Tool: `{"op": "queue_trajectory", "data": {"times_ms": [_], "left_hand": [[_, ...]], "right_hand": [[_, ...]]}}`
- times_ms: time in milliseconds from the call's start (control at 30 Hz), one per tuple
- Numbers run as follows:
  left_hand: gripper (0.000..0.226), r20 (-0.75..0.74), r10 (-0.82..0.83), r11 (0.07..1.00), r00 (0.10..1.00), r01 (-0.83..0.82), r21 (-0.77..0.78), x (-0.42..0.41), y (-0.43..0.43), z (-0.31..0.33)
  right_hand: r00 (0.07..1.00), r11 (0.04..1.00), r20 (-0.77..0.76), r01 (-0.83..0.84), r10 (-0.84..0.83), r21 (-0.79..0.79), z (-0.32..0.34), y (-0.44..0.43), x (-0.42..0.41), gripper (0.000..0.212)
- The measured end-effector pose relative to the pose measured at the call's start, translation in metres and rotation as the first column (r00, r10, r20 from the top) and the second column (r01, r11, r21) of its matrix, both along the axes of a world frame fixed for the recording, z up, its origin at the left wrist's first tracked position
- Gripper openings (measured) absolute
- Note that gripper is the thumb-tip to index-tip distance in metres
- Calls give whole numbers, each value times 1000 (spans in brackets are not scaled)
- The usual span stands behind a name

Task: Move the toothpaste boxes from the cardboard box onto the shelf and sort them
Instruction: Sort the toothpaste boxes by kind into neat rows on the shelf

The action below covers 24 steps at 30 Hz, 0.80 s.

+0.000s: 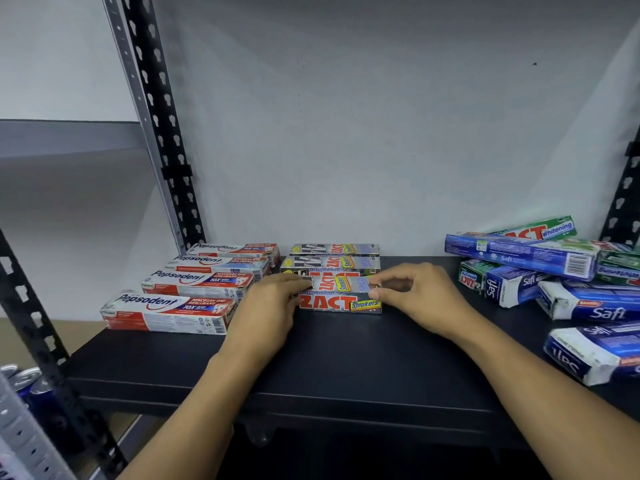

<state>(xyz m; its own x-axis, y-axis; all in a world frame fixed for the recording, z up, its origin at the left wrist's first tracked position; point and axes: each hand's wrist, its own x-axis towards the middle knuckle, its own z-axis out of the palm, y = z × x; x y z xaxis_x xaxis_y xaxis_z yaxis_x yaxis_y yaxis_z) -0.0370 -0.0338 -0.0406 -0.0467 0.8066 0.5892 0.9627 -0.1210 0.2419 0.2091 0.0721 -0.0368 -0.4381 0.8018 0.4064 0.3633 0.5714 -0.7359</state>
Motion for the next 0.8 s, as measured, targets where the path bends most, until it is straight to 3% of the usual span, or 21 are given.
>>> {"op": "queue_trajectory", "data": {"times_ms": [333, 467, 600, 800], "left_hand": [[35, 16, -10, 1000, 1000, 10, -10, 1, 1, 1], [43, 25, 5, 1000, 1000, -5, -2, 7, -5, 0], [45, 20, -56, 998, 998, 56, -5, 21, -14, -3], [42, -33, -173, 983, 984, 171, -66, 55, -20, -7]], "right_hand": [[1000, 1000, -4, 24, -24, 10, 1, -9, 2, 22], [999, 998, -2, 51, -51, 48, -2, -19, 6, 39], [995, 990, 0, 97, -97, 99, -3, -39, 25, 47], [989, 974, 4, 146, -149, 175, 9, -76, 82, 42]]}}
